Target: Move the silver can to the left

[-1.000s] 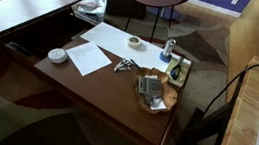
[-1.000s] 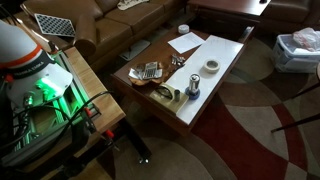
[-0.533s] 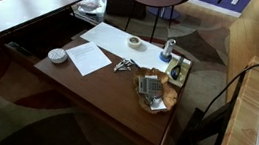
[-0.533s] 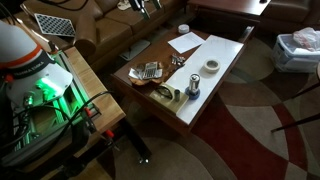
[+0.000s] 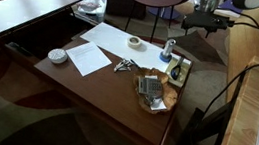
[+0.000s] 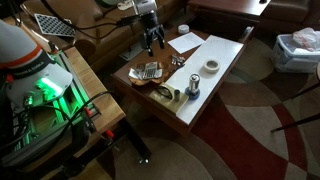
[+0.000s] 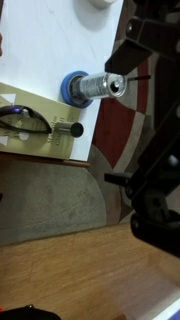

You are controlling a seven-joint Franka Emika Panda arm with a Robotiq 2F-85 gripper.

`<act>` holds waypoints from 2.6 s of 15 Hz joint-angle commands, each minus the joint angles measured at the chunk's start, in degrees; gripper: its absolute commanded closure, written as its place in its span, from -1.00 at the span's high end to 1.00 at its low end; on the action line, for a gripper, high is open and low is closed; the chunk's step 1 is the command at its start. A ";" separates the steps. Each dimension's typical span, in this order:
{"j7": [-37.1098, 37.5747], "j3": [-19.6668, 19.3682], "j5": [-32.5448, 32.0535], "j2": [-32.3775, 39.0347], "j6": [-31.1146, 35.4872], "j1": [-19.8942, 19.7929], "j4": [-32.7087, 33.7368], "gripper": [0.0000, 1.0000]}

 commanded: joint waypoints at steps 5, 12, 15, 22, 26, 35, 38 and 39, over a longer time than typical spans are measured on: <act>-5.94 -9.34 9.61 4.98 1.49 10.38 3.17 1.00; -23.80 -8.23 32.37 17.88 -1.05 5.45 17.85 1.00; -35.46 -6.01 43.96 20.31 -6.02 2.51 23.43 1.00; -44.94 -7.02 51.99 21.61 -8.11 3.43 26.51 1.00; -61.29 0.96 53.62 25.39 -19.14 -8.05 37.25 1.00; -76.32 -7.46 69.59 24.80 -18.55 -3.06 39.35 1.00; -82.69 -7.28 76.57 27.17 -5.23 -2.92 38.71 1.00; -84.99 -6.65 78.69 28.05 -0.41 -3.48 38.39 1.00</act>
